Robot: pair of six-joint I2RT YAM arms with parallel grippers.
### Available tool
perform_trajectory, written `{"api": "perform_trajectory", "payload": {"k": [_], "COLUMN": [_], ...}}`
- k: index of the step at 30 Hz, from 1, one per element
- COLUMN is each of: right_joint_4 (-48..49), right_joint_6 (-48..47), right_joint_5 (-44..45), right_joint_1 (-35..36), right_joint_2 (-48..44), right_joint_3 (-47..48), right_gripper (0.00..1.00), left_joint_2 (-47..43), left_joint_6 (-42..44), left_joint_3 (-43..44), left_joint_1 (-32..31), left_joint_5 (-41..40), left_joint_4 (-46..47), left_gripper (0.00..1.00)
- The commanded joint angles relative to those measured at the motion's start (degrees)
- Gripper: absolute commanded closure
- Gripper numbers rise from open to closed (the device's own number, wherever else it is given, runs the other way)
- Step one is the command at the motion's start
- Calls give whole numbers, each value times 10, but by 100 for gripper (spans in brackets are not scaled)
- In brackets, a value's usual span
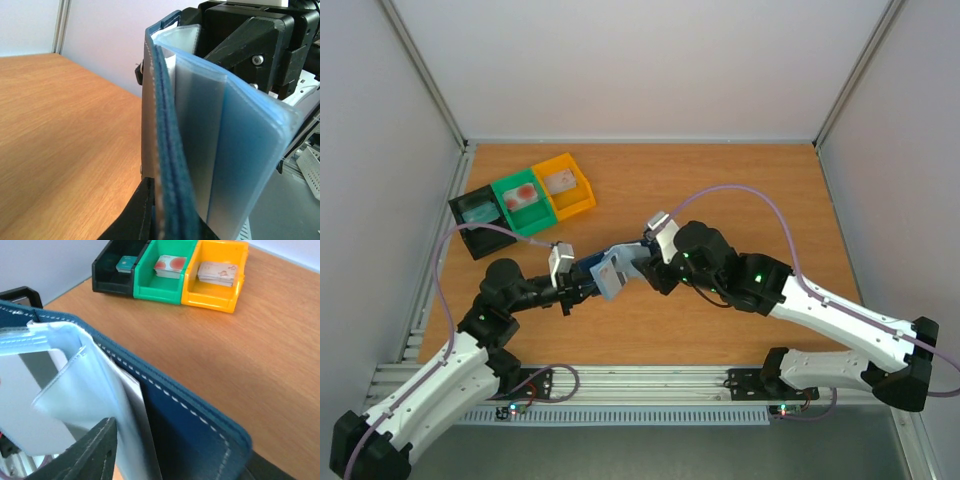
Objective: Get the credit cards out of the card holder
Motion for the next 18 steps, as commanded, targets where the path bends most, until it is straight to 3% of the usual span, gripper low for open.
{"api": "perform_trajectory", "payload": {"k": [1, 6, 8, 11, 15, 18], "right_joint_4": [-2, 8, 15, 23, 18, 9], "right_joint_6": [3, 7, 17, 32, 55, 65], "right_joint_5": [-53, -131, -168, -200, -204, -231], "right_joint_1": [-19, -54, -79, -102, -107, -107], "right_joint_2": [-22, -27, -27, -29, -18, 5], "right_joint_3": [-17, -27, -31, -33, -15, 8], "right_gripper": [57, 91, 98, 99, 99, 99], "left_joint_2": [-6, -2, -5, -9, -7, 0], "left_joint_6": [13, 8, 8, 14, 12, 0], "left_joint_3": [20, 21, 21, 18, 14, 14], "left_joint_1": [-1, -1, -1, -1, -1, -1], "left_joint_5": [5, 41, 59, 74, 58, 17], "left_joint_4": [14, 26, 27, 25, 34, 38], "left_gripper": [100, 97, 83, 54, 23, 8]}}
